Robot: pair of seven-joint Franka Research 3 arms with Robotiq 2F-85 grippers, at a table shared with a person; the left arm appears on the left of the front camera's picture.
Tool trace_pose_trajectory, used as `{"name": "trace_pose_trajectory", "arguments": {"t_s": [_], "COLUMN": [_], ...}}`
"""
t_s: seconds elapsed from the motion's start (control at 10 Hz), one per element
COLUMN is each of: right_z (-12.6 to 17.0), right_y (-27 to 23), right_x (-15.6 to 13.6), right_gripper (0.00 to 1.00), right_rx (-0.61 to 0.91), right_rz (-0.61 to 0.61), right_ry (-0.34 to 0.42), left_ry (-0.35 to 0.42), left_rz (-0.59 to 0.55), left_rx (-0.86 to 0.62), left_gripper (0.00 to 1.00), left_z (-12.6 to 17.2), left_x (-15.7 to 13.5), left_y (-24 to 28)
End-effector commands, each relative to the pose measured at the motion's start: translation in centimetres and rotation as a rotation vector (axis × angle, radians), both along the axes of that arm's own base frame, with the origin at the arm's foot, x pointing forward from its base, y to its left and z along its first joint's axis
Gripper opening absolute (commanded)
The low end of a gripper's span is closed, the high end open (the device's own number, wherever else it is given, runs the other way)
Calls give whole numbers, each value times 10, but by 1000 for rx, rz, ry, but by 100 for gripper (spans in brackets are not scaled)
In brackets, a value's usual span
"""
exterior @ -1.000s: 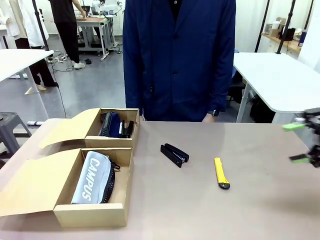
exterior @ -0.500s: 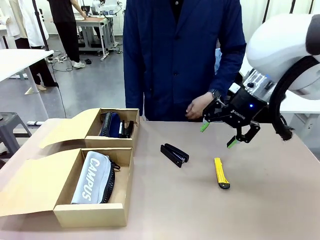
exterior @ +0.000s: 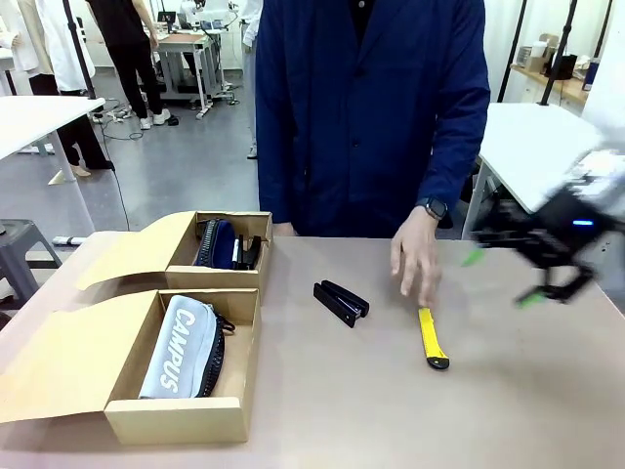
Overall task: Place items inside the box.
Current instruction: Pick up a Pencil pouch or Stapler and place it inside the Mailer Box closest to the robot.
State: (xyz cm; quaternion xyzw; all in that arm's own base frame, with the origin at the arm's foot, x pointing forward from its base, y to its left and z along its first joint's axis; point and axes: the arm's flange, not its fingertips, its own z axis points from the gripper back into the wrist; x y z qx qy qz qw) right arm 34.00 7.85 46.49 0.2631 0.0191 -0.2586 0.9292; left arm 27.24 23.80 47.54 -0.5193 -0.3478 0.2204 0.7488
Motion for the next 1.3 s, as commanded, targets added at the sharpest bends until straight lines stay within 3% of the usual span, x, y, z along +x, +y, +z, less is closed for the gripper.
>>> {"name": "trace_pose_trajectory", "arguments": {"t_s": [0.0, 0.2, 0.4, 0.5, 1.2], "right_z": [21, -12, -82, 6, 6], "right_y": [-127, -198, -220, -219, -219], "right_x": [-41, -87, -120, -91, -91], "right_gripper": [100, 100, 100, 100, 100], "right_rx": [84, 279, 410, 281, 281], "right_rz": [-88, 91, 13, -16, -16], "right_ry": [11, -132, -59, -120, -120], "left_ry": [-34, -34, -34, -34, -34], "left_rz": [1, 1, 1, 1, 1], "left_rx": [-5, -5, -5, -5, -5], "left_gripper": [100, 100, 100, 100, 100], "left_z": [-1, -1, -1, -1, -1], "left_x": [0, 0, 0, 0, 0], "left_y": [-1, -1, -1, -1, -1]}}
